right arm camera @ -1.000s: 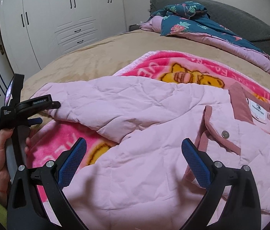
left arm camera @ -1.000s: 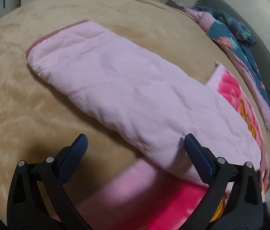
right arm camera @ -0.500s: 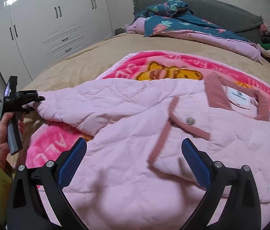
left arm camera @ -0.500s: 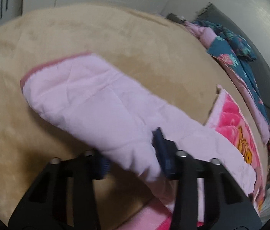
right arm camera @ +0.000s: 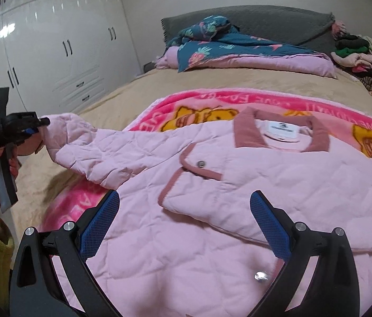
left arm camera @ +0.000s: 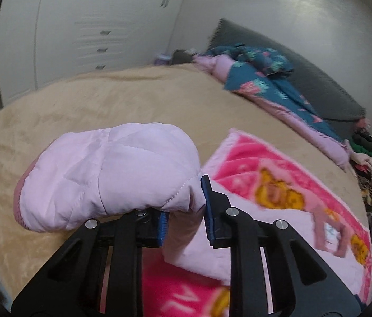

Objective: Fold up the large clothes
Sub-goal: 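Lift the sleeve with the left tool and fold it across the jacket body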

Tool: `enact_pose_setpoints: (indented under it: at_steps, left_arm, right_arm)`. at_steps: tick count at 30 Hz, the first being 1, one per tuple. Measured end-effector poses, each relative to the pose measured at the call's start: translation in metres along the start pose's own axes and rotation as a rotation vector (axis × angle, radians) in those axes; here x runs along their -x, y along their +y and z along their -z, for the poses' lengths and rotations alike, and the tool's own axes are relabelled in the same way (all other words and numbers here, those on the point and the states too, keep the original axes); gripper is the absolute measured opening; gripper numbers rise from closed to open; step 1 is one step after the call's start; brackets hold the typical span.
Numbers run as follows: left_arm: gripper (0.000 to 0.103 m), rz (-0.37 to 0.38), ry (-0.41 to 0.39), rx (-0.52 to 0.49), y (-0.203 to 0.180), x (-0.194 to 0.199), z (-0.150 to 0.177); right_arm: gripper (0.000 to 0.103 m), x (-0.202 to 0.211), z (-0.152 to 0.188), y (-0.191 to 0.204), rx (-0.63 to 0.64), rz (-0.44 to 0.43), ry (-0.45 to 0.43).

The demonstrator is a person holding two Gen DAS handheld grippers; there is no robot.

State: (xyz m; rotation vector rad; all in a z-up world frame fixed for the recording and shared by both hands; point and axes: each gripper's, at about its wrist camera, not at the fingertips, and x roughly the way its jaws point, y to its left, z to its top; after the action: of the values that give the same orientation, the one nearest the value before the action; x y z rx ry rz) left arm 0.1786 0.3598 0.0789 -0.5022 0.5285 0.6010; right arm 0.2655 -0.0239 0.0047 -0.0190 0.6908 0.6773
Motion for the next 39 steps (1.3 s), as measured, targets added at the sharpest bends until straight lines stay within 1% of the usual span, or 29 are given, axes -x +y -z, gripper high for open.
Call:
enact_pose_setpoints:
  at_steps: [3, 8, 10, 17, 25, 28, 35, 39]
  left_arm:
    - [0.014, 0.031, -0.029, -0.045, -0.032, 0.022, -0.001]
    - [0.014, 0.080, -0.052, -0.127, -0.084, 0.049, 0.006]
    - [0.014, 0.096, -0.049, -0.147, -0.099, 0.054, 0.011]
    - [0.013, 0.149, -0.066, -0.231, -0.149, 0.069, 0.031]
    - [0.012, 0.200, -0.046, -0.312, -0.197, 0.071, 0.057]
    - [0.012, 0.221, -0.045, -0.353, -0.214, 0.072, 0.069]
    - [0.012, 0.288, -0.018, -0.452, -0.256, 0.069, 0.104]
    - [0.012, 0.307, -0.002, -0.497, -0.274, 0.066, 0.123]
  right_arm:
    - [0.099, 0.019, 0.001, -0.013, -0.018, 0.012, -0.025]
    - [0.099, 0.049, 0.003, -0.040, -0.062, 0.035, -0.063]
    - [0.099, 0.059, 0.004, -0.052, -0.087, 0.053, -0.071]
    - [0.099, 0.088, 0.012, -0.088, -0.151, 0.075, -0.114]
    - [0.099, 0.110, 0.021, -0.120, -0.202, 0.098, -0.144]
    - [0.099, 0.118, 0.028, -0.131, -0.217, 0.121, -0.153]
    - [0.099, 0.127, 0.041, -0.155, -0.263, 0.149, -0.163]
    - [0.099, 0.132, 0.048, -0.166, -0.289, 0.162, -0.167]
